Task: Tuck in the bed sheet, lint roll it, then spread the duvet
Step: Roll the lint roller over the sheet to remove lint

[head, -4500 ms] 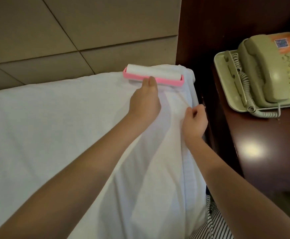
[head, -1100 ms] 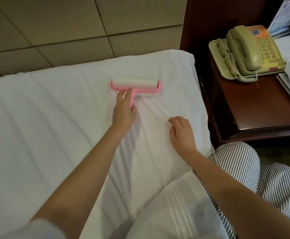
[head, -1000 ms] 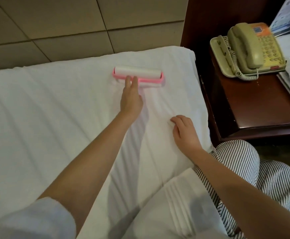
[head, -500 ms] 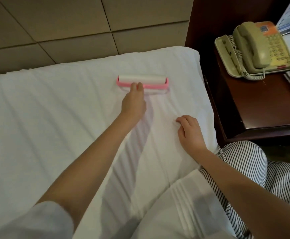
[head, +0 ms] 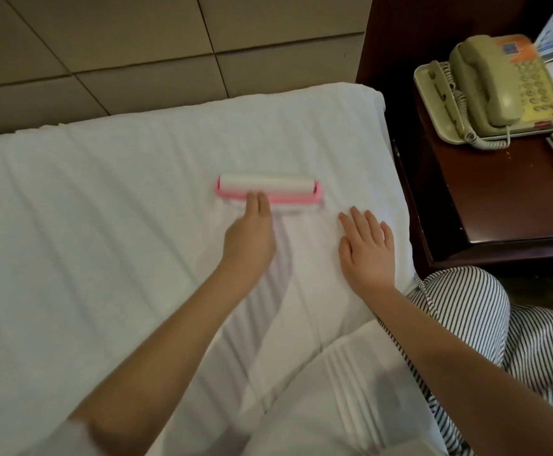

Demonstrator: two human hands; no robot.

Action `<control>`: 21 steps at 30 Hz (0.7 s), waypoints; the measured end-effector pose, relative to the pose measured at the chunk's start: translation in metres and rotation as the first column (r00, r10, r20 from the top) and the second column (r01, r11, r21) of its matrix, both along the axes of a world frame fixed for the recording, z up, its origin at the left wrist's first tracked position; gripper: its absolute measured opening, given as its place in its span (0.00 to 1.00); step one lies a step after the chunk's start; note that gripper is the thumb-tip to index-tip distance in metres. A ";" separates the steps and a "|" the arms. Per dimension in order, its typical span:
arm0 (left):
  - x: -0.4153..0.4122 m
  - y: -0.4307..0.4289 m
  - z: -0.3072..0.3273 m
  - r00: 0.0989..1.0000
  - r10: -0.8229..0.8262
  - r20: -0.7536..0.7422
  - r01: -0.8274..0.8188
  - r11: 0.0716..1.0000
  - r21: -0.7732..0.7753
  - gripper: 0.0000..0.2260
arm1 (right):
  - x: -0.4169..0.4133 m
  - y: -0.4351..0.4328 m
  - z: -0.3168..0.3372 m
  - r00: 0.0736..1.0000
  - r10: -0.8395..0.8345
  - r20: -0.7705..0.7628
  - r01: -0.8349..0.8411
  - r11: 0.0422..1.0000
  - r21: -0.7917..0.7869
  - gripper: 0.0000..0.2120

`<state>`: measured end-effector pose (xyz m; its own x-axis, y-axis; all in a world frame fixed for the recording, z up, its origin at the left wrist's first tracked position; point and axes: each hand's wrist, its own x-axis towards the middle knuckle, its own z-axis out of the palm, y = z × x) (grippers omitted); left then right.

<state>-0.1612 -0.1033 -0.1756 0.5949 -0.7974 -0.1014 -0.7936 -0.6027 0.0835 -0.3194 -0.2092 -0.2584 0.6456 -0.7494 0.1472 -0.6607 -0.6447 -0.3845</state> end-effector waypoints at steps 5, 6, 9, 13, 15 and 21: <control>0.028 -0.085 0.010 0.992 0.091 -0.084 -0.095 0.995 -0.041 0.29 | -0.003 0.001 0.002 1.000 0.005 -0.006 -0.005 0.997 0.074 0.28; 0.023 -0.082 0.013 0.990 0.110 -0.092 -0.114 0.993 -0.038 0.29 | -0.003 0.000 0.002 1.000 0.005 0.002 -0.005 0.997 0.080 0.28; -0.008 -0.023 -0.002 0.994 0.104 -0.031 -0.105 0.994 -0.039 0.29 | -0.002 -0.002 0.001 0.999 0.003 0.032 -0.007 0.995 0.098 0.27; -0.037 0.046 -0.018 0.998 -0.052 -0.037 0.051 0.998 -0.028 0.29 | -0.003 -0.001 0.001 0.999 0.004 0.034 -0.007 0.994 0.107 0.27; -0.013 0.014 -0.010 0.999 -0.012 -0.030 0.008 0.992 -0.127 0.29 | -0.003 -0.001 0.003 1.000 0.001 0.027 -0.005 0.993 0.120 0.27; 0.029 -0.056 0.003 0.920 0.180 -0.347 -0.331 0.830 -0.448 0.23 | -0.008 -0.004 0.006 0.996 -0.001 0.088 -0.015 0.983 0.182 0.29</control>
